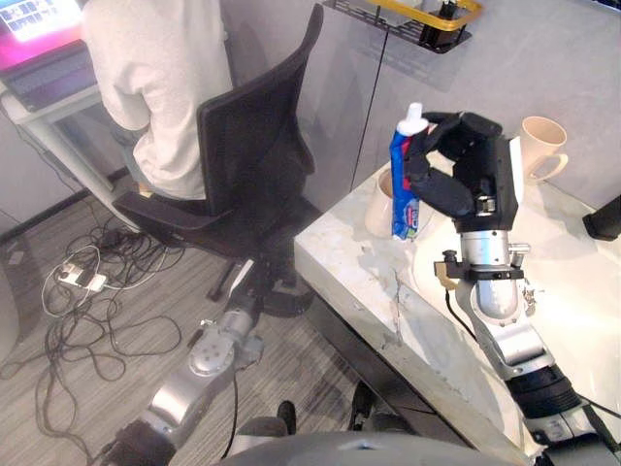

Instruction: Organize the bathroom.

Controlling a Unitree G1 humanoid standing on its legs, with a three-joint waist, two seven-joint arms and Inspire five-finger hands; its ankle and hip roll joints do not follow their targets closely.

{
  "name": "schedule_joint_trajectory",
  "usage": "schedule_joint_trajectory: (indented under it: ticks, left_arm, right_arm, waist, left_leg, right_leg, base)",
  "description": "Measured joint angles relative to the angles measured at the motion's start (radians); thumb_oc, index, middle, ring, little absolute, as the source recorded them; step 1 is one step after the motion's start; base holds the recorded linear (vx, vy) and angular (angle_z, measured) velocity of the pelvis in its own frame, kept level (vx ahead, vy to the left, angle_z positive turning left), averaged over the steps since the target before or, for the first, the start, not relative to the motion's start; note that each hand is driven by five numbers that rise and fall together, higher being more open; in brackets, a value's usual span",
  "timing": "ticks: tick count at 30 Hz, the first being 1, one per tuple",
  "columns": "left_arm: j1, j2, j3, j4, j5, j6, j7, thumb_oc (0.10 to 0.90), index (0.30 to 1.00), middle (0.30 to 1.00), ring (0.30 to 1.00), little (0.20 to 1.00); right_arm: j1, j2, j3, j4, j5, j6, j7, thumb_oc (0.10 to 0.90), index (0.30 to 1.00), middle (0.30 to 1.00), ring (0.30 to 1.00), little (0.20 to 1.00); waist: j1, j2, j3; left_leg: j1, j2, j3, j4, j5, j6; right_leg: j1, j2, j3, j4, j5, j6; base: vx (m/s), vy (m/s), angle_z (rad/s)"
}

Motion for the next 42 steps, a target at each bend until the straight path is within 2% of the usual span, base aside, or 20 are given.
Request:
schedule_joint_trajectory:
  ticks: [6, 19, 28, 34, 37, 42]
  left_arm:
    - [0.025, 0.000, 0.005, 0.000, 0.000, -0.022, -0.001, 0.800, 0.900, 0.900, 0.900, 0.900]
    - [0.034, 0.003, 0.009, 0.000, 0.000, -0.039, 0.000, 0.800, 0.900, 0.900, 0.900, 0.900]
    - [0.029, 0.004, -0.002, 0.000, 0.000, -0.040, 0.030, 0.800, 0.900, 0.900, 0.900, 0.900]
    - [0.027, 0.003, -0.003, 0.000, 0.000, -0.040, 0.031, 0.800, 0.900, 0.900, 0.900, 0.900]
    - [0.027, 0.003, -0.003, 0.000, 0.000, -0.040, 0.033, 0.800, 0.900, 0.900, 0.900, 0.900]
    - [0.026, 0.004, -0.004, 0.000, 0.000, -0.040, 0.031, 0.800, 0.900, 0.900, 0.900, 0.900]
  right_arm:
    - [0.060, 0.000, 0.002, 0.000, 0.001, 0.000, 0.044, 0.400, 0.300, 0.300, 0.300, 0.300]
    - [0.071, 0.000, 0.009, -0.008, -0.009, 0.000, 0.035, 0.400, 0.300, 0.300, 0.300, 0.300]
    - [-0.045, -0.017, 0.012, -0.049, -0.198, -0.008, -0.180, 0.400, 0.300, 0.300, 0.300, 0.300]
    - [-0.087, -0.025, 0.013, -0.051, -0.251, -0.024, -0.233, 0.400, 0.300, 0.300, 0.300, 0.300]
    - [-0.088, -0.025, 0.015, -0.051, -0.328, -0.029, -0.276, 0.400, 0.300, 0.300, 0.300, 0.300]
    - [-0.088, -0.025, 0.021, -0.049, -0.355, -0.033, -0.302, 0.400, 0.300, 0.300, 0.300, 0.300]
  waist:
    - [-0.006, -0.001, 0.000]
    - [-0.015, -0.009, 0.005]
    - [-0.021, -0.012, 0.011]
    - [-0.017, -0.010, 0.012]
    - [-0.014, -0.004, 0.016]
    - [-0.006, 0.000, 0.018]
  left_leg:
    - [-0.001, 0.000, 0.002, 0.000, 0.000, 0.000]
    - [-0.001, 0.000, 0.003, 0.000, 0.000, 0.001]
    - [0.000, 0.001, 0.004, 0.000, 0.000, 0.000]
    - [0.000, 0.001, 0.002, 0.000, 0.000, 0.000]
    - [-0.001, 0.000, 0.001, 0.000, -0.001, 0.000]
    - [-0.001, 0.001, 0.000, 0.000, -0.001, 0.000]
  right_leg:
    - [-0.001, 0.000, 0.001, 0.000, -0.001, 0.002]
    - [-0.002, 0.000, 0.002, 0.000, -0.004, 0.006]
    - [-0.001, 0.001, 0.002, 0.000, -0.003, 0.004]
    - [-0.001, 0.001, 0.000, 0.000, -0.003, 0.004]
    - [0.000, 0.000, 0.000, 0.000, -0.003, 0.004]
    - [0.000, 0.000, -0.001, 0.000, -0.003, 0.004]
  base:
    - [0.00, 0.000, 0.00]
    - [-0.01, 0.002, 0.00]
    - [0.00, 0.000, 0.00]
    - [0.01, 0.002, 0.00]
    - [0.02, 0.004, 0.00]
    - [0.03, 0.000, 0.00]
